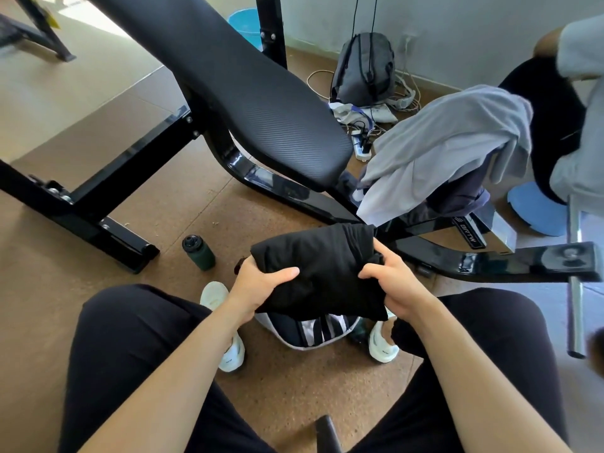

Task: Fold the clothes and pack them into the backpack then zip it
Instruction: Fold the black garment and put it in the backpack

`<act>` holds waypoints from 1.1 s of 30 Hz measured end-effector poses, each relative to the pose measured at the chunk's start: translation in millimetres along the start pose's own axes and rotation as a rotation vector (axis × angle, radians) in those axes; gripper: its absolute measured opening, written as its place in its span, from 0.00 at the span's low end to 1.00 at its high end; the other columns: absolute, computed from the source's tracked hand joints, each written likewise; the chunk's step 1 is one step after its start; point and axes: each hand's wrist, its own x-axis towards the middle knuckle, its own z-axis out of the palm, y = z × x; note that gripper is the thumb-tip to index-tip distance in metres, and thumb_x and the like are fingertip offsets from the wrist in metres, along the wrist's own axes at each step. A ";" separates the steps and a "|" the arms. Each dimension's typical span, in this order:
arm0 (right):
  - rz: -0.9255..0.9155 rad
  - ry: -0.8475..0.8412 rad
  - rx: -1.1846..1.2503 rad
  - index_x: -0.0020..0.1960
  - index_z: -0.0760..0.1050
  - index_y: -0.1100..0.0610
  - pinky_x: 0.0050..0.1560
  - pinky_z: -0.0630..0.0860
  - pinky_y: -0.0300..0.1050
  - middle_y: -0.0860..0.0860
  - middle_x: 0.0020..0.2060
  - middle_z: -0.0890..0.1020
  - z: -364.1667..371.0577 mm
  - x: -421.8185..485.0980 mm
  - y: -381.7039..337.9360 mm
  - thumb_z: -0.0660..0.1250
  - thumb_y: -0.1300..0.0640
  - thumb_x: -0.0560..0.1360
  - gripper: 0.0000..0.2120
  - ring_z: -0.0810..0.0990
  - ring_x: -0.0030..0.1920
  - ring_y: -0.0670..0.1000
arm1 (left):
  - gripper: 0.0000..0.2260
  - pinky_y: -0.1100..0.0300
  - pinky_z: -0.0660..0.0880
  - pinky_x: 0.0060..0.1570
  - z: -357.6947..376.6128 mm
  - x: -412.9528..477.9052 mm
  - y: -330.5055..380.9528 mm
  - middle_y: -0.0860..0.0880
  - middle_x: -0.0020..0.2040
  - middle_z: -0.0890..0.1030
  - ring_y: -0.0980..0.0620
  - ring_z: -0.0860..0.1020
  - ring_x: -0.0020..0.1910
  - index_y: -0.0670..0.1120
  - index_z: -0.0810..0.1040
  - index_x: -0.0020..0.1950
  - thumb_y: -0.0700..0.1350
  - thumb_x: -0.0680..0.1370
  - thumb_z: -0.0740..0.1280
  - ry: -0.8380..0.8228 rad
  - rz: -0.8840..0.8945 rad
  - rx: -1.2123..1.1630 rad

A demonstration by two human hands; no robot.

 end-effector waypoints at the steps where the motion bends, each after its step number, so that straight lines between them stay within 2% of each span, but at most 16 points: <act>1: -0.005 0.004 -0.006 0.67 0.77 0.39 0.69 0.74 0.62 0.52 0.61 0.84 3.1 -0.2 1.1 0.61 0.76 0.71 0.37 0.81 0.64 0.56 | 0.33 0.48 0.74 0.68 2.8 -1.0 0.8 0.52 0.63 0.82 0.51 0.79 0.64 0.48 0.77 0.68 0.49 0.66 0.84 0.065 0.020 0.061; 4: -0.089 0.017 -0.153 0.75 0.69 0.41 0.73 0.71 0.58 0.45 0.69 0.78 19.8 -4.3 6.6 0.66 0.68 0.71 0.38 0.76 0.70 0.49 | 0.30 0.50 0.74 0.65 11.7 -10.1 6.8 0.46 0.64 0.80 0.44 0.77 0.65 0.46 0.72 0.69 0.49 0.71 0.80 0.242 0.145 0.324; 6: -0.116 0.035 -0.245 0.81 0.58 0.46 0.78 0.64 0.55 0.42 0.78 0.67 32.6 -6.5 12.0 0.70 0.64 0.73 0.41 0.65 0.77 0.45 | 0.25 0.53 0.75 0.57 18.0 -21.5 12.9 0.48 0.57 0.80 0.43 0.78 0.60 0.48 0.70 0.65 0.47 0.73 0.77 0.296 0.245 0.382; 9: -0.105 0.000 -0.187 0.83 0.51 0.47 0.80 0.60 0.53 0.42 0.80 0.61 50.1 -11.0 18.9 0.72 0.51 0.73 0.45 0.61 0.78 0.42 | 0.21 0.66 0.70 0.46 26.3 -36.6 17.7 0.58 0.47 0.75 0.56 0.76 0.49 0.52 0.67 0.57 0.46 0.73 0.76 0.248 0.387 0.376; 11: -0.102 -0.065 -0.046 0.83 0.53 0.45 0.78 0.64 0.52 0.43 0.77 0.68 58.1 -13.4 20.3 0.73 0.47 0.73 0.45 0.68 0.75 0.42 | 0.22 0.73 0.70 0.46 32.0 -42.6 16.1 0.59 0.51 0.75 0.63 0.75 0.50 0.53 0.68 0.60 0.46 0.72 0.76 0.096 0.456 0.352; 14: -0.139 -0.074 0.047 0.78 0.64 0.49 0.70 0.73 0.50 0.47 0.69 0.79 68.1 -19.5 16.5 0.71 0.54 0.78 0.31 0.76 0.70 0.48 | 0.28 0.65 0.74 0.56 37.3 -45.6 8.6 0.54 0.61 0.74 0.60 0.75 0.58 0.53 0.69 0.70 0.50 0.71 0.71 -0.124 0.511 0.390; 16: -0.138 0.017 0.087 0.71 0.73 0.51 0.65 0.78 0.54 0.51 0.62 0.83 71.7 -22.0 15.9 0.71 0.58 0.79 0.21 0.81 0.65 0.53 | 0.30 0.61 0.75 0.60 37.6 -44.9 6.4 0.54 0.63 0.72 0.59 0.74 0.60 0.52 0.69 0.73 0.47 0.71 0.69 -0.244 0.506 0.387; 19: -0.040 0.151 0.260 0.64 0.78 0.54 0.60 0.81 0.59 0.57 0.57 0.85 69.1 -20.3 16.1 0.68 0.57 0.81 0.12 0.85 0.58 0.57 | 0.27 0.61 0.77 0.59 33.3 -43.7 13.3 0.51 0.62 0.77 0.56 0.78 0.57 0.50 0.74 0.73 0.41 0.73 0.66 -0.391 0.362 0.157; 21: 0.044 0.179 0.355 0.63 0.79 0.53 0.58 0.82 0.61 0.57 0.56 0.86 64.9 -17.6 13.2 0.65 0.54 0.83 0.11 0.86 0.56 0.57 | 0.21 0.58 0.80 0.53 28.8 -41.8 21.3 0.46 0.60 0.82 0.50 0.83 0.54 0.45 0.79 0.69 0.37 0.76 0.63 -0.419 0.226 -0.080; 23: 0.105 0.175 0.419 0.65 0.78 0.52 0.60 0.80 0.62 0.56 0.56 0.86 62.0 -14.9 9.5 0.63 0.51 0.83 0.12 0.86 0.56 0.58 | 0.15 0.60 0.81 0.42 24.4 -42.5 29.8 0.44 0.53 0.86 0.46 0.85 0.44 0.42 0.82 0.61 0.33 0.80 0.60 -0.296 0.207 -0.196; 25: 0.151 0.183 0.462 0.67 0.76 0.50 0.62 0.79 0.61 0.54 0.57 0.86 60.2 -12.5 5.7 0.64 0.48 0.82 0.15 0.85 0.58 0.57 | 0.13 0.63 0.75 0.31 16.8 -37.7 31.0 0.44 0.43 0.85 0.50 0.81 0.32 0.41 0.84 0.53 0.30 0.80 0.61 -0.054 0.264 -0.227; 26: 0.165 0.187 0.469 0.67 0.75 0.49 0.61 0.80 0.59 0.53 0.58 0.86 59.9 -12.1 4.0 0.65 0.46 0.82 0.15 0.85 0.58 0.57 | 0.11 0.63 0.73 0.30 12.3 -32.8 30.2 0.45 0.41 0.84 0.52 0.78 0.31 0.41 0.83 0.52 0.30 0.80 0.63 0.051 0.284 -0.232; 28: 0.171 0.172 0.487 0.69 0.74 0.47 0.59 0.80 0.56 0.52 0.59 0.85 59.1 -12.1 2.4 0.64 0.45 0.82 0.16 0.84 0.59 0.55 | 0.08 0.62 0.76 0.36 5.1 -22.7 27.5 0.48 0.44 0.83 0.53 0.79 0.37 0.45 0.83 0.54 0.34 0.79 0.68 0.153 0.280 -0.219; 29: 0.172 0.159 0.491 0.69 0.73 0.46 0.58 0.81 0.56 0.52 0.59 0.85 59.4 -12.4 2.4 0.63 0.45 0.82 0.17 0.84 0.59 0.55 | 0.09 0.61 0.78 0.43 3.6 -19.6 26.8 0.48 0.49 0.83 0.53 0.81 0.44 0.47 0.82 0.58 0.37 0.79 0.70 0.128 0.263 -0.201; 31: 0.170 0.137 0.490 0.69 0.73 0.48 0.58 0.81 0.55 0.53 0.59 0.85 61.9 -13.6 3.0 0.62 0.45 0.83 0.17 0.85 0.59 0.55 | 0.17 0.61 0.79 0.53 8.6 -20.2 26.5 0.48 0.59 0.82 0.56 0.83 0.54 0.48 0.77 0.67 0.41 0.78 0.73 -0.022 0.216 -0.177; 33: 0.152 0.123 0.488 0.68 0.74 0.49 0.60 0.80 0.57 0.54 0.60 0.85 67.4 -14.9 5.8 0.60 0.46 0.84 0.16 0.84 0.59 0.57 | 0.27 0.65 0.78 0.54 22.8 -28.9 23.8 0.50 0.65 0.80 0.62 0.81 0.58 0.48 0.71 0.73 0.43 0.76 0.75 -0.179 0.195 -0.163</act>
